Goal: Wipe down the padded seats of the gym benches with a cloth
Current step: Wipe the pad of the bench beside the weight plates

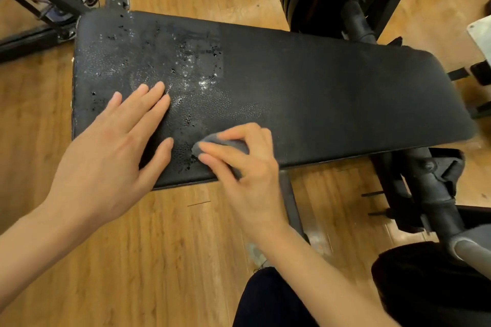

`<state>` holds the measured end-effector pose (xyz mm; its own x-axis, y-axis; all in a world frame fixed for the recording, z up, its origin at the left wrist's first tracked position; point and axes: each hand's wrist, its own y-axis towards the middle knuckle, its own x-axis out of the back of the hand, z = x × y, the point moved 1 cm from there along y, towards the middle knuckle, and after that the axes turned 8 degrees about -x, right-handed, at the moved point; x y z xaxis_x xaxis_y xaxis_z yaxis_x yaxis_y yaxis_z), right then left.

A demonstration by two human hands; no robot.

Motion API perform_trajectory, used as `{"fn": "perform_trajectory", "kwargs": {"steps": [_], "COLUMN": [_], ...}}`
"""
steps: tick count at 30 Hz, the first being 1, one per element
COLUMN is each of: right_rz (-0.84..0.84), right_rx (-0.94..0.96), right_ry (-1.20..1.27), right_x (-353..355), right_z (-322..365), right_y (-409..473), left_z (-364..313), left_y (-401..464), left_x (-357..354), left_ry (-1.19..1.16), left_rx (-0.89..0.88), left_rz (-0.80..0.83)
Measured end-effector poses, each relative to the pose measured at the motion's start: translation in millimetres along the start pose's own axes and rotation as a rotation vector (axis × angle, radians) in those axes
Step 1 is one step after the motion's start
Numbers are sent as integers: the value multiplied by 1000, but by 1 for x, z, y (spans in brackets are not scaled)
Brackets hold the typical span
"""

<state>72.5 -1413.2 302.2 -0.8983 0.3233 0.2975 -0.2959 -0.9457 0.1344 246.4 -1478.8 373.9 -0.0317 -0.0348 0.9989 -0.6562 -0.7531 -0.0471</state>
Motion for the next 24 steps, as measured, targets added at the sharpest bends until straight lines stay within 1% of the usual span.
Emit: {"fn": "perform_trajectory", "kwargs": {"steps": [2,3,5,7,8,9,10,12,14,15,16,19,20,22,24], "right_rz": [25,-9,-135,-260,-284,-265,-213,-91,-66,-104,-176,-457,-533,-646,-736], "right_rx": [102,92,-56,-168,-193,-193,-150,20,153,155,92,-208,-270,-331,-320], "right_ry": [-23,-46,-69,-15,9,24,45,55,26,7,-10,47,83,165,224], "right_x": [10,22,49,52,41,24,4,-23,-16,-4,10,29,22,-1,-30], "right_z": [-15,-30,-55,-58,-47,-30,-11,14,3,-12,-28,-57,-55,-39,-13], "right_y": [5,9,14,9,5,0,-6,-17,-13,-9,-7,-7,-8,-11,-22], "left_z": [-1,-1,-3,-5,-5,-6,-7,-7,-6,-5,-4,-3,-3,-2,-1], "left_y": [1,1,-1,0,0,0,0,0,0,0,0,-1,-1,0,-1], "left_x": [-1,-1,-1,-2,-3,-3,-3,-2,-1,-1,-1,-3,-3,-3,-3], "left_ry": [-4,0,15,21,22,19,16,14,10,5,3,-2,-9,-24,-40], "left_rx": [16,24,26,35,37,38,42,41,31,29,27,35,28,2,-26], "left_rz": [-21,-33,-55,-87,-93,-93,-95,-90,-77,-76,-76,-93,-96,-97,-114]}}
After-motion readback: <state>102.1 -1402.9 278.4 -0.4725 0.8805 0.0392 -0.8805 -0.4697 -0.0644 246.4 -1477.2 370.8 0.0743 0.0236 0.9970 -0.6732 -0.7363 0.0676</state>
